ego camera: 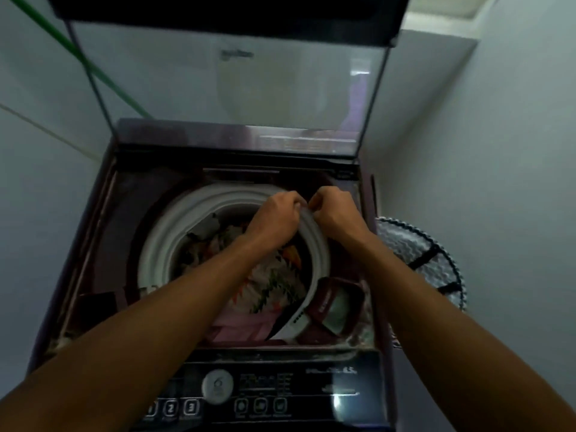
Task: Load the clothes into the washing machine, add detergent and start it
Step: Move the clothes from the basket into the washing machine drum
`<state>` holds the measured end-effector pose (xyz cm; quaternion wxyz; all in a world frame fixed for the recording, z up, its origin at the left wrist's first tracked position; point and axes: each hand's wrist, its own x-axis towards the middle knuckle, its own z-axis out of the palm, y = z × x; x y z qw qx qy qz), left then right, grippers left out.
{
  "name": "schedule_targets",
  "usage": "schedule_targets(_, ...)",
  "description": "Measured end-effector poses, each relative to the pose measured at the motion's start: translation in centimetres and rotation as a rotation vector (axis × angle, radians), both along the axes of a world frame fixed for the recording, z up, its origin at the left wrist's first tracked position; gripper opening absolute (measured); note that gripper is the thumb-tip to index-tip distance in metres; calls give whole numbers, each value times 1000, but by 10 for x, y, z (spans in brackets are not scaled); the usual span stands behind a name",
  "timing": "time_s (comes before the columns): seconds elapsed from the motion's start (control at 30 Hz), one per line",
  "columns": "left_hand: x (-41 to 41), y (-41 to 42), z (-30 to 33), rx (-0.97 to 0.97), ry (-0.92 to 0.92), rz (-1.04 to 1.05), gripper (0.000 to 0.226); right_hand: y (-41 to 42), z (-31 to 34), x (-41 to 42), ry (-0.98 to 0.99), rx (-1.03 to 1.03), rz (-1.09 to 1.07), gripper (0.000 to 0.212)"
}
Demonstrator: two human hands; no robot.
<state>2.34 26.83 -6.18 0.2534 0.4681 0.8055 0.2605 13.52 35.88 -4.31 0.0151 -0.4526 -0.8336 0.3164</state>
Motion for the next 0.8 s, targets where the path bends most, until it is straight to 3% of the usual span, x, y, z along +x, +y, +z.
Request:
schedule_targets(0.2, 65, 48, 23, 248, 85, -193, 23, 33, 28, 78, 205, 44, -321, 8)
schedule_targets(0.4, 130, 91, 24, 300, 207, -371, 22, 67, -5, 165, 107, -68, -477, 15)
schedule_targets(0.63, 191, 129, -13, -18, 114, -626, 25, 80, -84, 247, -45, -281, -592, 12)
schedule_targets(0.8, 229, 152, -46, -224, 14, -535, 27, 81, -150, 278, -150, -378, -610, 14)
